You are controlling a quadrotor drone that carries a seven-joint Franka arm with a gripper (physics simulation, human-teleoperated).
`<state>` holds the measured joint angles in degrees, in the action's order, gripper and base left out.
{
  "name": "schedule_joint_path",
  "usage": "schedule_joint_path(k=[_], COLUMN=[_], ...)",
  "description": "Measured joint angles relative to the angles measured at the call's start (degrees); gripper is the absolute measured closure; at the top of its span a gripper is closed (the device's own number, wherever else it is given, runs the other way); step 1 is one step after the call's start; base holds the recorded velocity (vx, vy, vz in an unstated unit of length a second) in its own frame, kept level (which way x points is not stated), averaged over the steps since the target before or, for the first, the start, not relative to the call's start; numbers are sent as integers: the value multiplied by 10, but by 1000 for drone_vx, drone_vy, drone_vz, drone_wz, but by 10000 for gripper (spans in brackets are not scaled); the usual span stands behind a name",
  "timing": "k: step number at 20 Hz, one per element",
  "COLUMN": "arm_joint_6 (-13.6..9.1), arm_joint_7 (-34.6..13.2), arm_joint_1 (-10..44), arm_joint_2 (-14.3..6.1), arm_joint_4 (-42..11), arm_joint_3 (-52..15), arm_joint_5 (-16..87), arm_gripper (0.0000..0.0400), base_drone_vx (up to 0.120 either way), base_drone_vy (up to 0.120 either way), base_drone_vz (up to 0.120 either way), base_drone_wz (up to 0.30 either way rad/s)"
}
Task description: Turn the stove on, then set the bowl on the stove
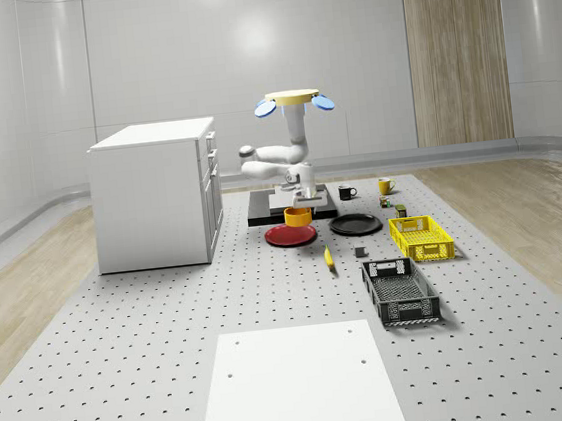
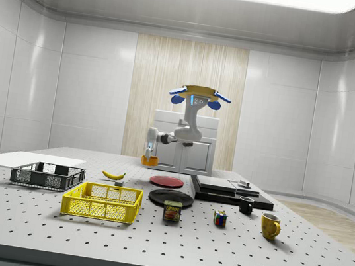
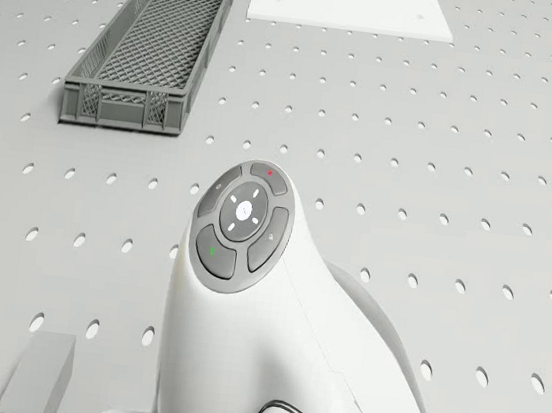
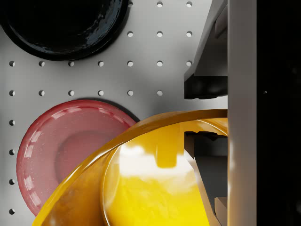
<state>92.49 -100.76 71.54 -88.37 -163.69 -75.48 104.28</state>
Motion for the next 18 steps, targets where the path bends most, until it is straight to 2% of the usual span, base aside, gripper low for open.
schedule_joint_path(k=[18], arm_joint_6=[1], arm_joint_7=[0], arm_joint_1=[0], arm_joint_2=[-1], arm_joint_4=[0], arm_joint_3=[0], arm_joint_5=[0], arm_gripper=[300], base_drone_vx=[-120], base_drone_vy=[0], base_drone_vz=[0], base_drone_wz=[0])
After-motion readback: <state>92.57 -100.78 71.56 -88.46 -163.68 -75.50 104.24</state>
